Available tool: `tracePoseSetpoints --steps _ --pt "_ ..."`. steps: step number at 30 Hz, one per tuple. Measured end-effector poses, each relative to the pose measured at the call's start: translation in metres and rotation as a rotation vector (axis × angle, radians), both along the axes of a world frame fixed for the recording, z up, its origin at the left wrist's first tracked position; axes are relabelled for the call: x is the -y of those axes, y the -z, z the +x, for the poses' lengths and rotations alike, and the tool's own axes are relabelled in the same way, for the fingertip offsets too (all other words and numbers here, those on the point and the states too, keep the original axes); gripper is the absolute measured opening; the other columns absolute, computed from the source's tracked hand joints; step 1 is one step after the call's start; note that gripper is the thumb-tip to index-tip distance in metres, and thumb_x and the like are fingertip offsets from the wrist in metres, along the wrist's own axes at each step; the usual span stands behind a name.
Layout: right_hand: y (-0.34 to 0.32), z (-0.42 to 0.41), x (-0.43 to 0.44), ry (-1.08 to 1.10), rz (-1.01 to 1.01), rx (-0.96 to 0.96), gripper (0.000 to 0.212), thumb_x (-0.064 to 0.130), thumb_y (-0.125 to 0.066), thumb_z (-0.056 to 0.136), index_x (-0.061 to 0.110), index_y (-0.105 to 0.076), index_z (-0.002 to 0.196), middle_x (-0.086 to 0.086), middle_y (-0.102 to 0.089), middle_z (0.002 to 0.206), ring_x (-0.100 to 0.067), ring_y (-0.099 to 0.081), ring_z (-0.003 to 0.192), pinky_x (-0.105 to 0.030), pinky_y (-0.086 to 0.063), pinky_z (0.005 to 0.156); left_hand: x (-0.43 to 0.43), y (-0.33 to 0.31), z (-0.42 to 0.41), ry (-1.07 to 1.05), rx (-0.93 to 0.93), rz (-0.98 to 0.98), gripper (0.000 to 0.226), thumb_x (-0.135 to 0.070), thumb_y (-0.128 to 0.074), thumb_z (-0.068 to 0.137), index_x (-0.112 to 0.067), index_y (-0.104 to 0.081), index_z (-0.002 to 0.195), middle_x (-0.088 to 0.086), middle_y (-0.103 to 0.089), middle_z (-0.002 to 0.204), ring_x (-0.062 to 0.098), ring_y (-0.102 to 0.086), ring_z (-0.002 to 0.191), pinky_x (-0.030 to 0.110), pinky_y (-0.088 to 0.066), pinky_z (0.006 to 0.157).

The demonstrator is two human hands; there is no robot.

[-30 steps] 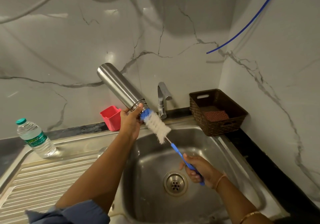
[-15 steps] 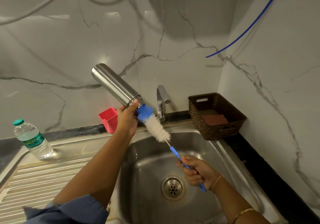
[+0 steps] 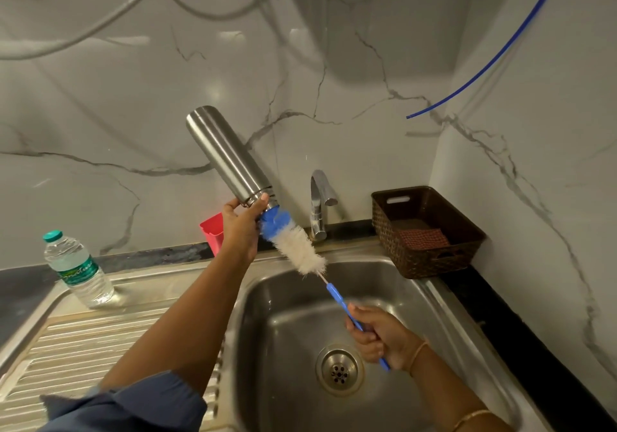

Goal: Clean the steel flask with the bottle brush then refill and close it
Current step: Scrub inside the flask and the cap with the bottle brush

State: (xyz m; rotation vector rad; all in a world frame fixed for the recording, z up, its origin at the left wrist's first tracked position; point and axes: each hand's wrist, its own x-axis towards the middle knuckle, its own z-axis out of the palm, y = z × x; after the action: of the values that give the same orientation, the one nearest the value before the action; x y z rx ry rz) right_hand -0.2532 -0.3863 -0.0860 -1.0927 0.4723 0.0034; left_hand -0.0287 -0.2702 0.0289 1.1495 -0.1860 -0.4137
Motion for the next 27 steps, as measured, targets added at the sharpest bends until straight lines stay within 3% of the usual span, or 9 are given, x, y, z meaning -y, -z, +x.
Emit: tracePoseSetpoints --steps 3,7,9,12,16,19,22,25,27 --pt "0.001 0.000 -0.003 0.093 -0.230 -0.024 0.034 0.036 -0.050 0.092 0.009 -0.056 0.072 0.004 -0.037 0.044 -0.005 -0.031 0.033 -0.020 -0.027 0.037 0.002 0.001 -0.002 -0.003 0.001 0.016 0.050 -0.012 -0.069 0.084 -0.015 -0.038 0.123 0.009 -0.060 0.104 0.026 -0.067 0.093 0.044 -0.055 0.086" --pt "0.011 0.003 -0.009 0.526 -1.593 0.015 0.029 0.048 -0.046 0.092 0.023 -0.059 0.083 0.008 -0.052 0.055 -0.007 -0.048 0.043 -0.024 -0.038 0.041 0.006 -0.005 -0.001 -0.048 0.016 0.050 0.049 -0.014 -0.071 0.082 -0.020 -0.038 0.119 0.007 -0.061 0.101 0.028 -0.067 0.097 0.045 -0.054 0.090" --pt "0.011 0.001 -0.001 0.616 -1.928 0.068 0.044 0.039 -0.031 0.098 0.018 -0.065 0.079 0.006 -0.053 0.055 -0.011 -0.047 0.040 -0.018 -0.029 0.039 0.008 -0.009 -0.002 -0.048 0.005 0.021 0.048 -0.014 -0.070 0.083 -0.019 -0.038 0.118 0.006 -0.060 0.101 0.026 -0.066 0.097 0.044 -0.052 0.093" --pt "0.006 0.004 -0.002 0.561 -1.587 0.122 0.031 0.033 -0.044 0.091 0.020 -0.064 0.071 0.008 -0.048 0.048 -0.007 -0.042 0.038 -0.016 -0.026 0.041 0.009 -0.011 0.000 -0.042 0.007 -0.013 0.049 -0.013 -0.070 0.082 -0.018 -0.039 0.120 0.006 -0.061 0.101 0.027 -0.064 0.102 0.045 -0.050 0.096" --pt "-0.005 0.000 -0.001 0.173 -0.246 0.108 0.030 0.023 -0.047 0.097 0.005 -0.066 0.082 0.003 -0.036 0.044 -0.005 -0.028 0.033 -0.018 -0.024 0.038 0.007 -0.009 0.002 -0.003 0.000 -0.068 0.047 -0.010 -0.067 0.084 -0.015 -0.040 0.122 0.009 -0.061 0.104 0.023 -0.064 0.093 0.041 -0.053 0.091" --pt "-0.014 -0.005 0.004 0.018 0.026 0.084 0.034 0.024 -0.042 0.096 0.002 -0.066 0.084 -0.001 -0.032 0.045 -0.005 -0.026 0.030 -0.014 -0.023 0.033 0.006 -0.005 0.002 -0.013 -0.057 -0.120 0.053 -0.009 -0.068 0.083 -0.012 -0.039 0.128 0.008 -0.063 0.105 0.023 -0.066 0.094 0.041 -0.053 0.091" --pt "-0.012 0.003 -0.001 0.075 -0.268 -0.004 0.033 0.026 -0.043 0.098 0.003 -0.065 0.088 -0.005 -0.047 0.048 -0.012 -0.043 0.035 -0.023 -0.038 0.036 0.003 0.001 0.007 -0.059 -0.073 -0.106 0.056 -0.009 -0.070 0.082 -0.010 -0.039 0.129 0.010 -0.062 0.109 0.028 -0.065 0.102 0.045 -0.051 0.095" --pt "0.001 0.017 -0.010 0.323 -1.382 -0.100 0.037 0.034 -0.035 0.096 0.011 -0.063 0.091 0.005 -0.054 0.060 -0.009 -0.049 0.046 -0.032 -0.047 0.042 0.003 -0.001 0.011 -0.105 -0.073 -0.070 0.057 -0.011 -0.073 0.080 -0.011 -0.039 0.127 0.009 -0.062 0.109 0.029 -0.063 0.106 0.047 -0.049 0.097" --pt "0.002 0.019 -0.012 0.400 -1.753 -0.100 0.035 0.035 -0.036 0.090 0.014 -0.063 0.085 0.007 -0.051 0.060 -0.005 -0.042 0.041 -0.019 -0.035 0.034 0.005 -0.007 0.011 -0.113 -0.085 -0.087 0.056 -0.011 -0.073 0.080 -0.012 -0.039 0.125 0.009 -0.061 0.111 0.028 -0.063 0.107 0.045 -0.050 0.097"
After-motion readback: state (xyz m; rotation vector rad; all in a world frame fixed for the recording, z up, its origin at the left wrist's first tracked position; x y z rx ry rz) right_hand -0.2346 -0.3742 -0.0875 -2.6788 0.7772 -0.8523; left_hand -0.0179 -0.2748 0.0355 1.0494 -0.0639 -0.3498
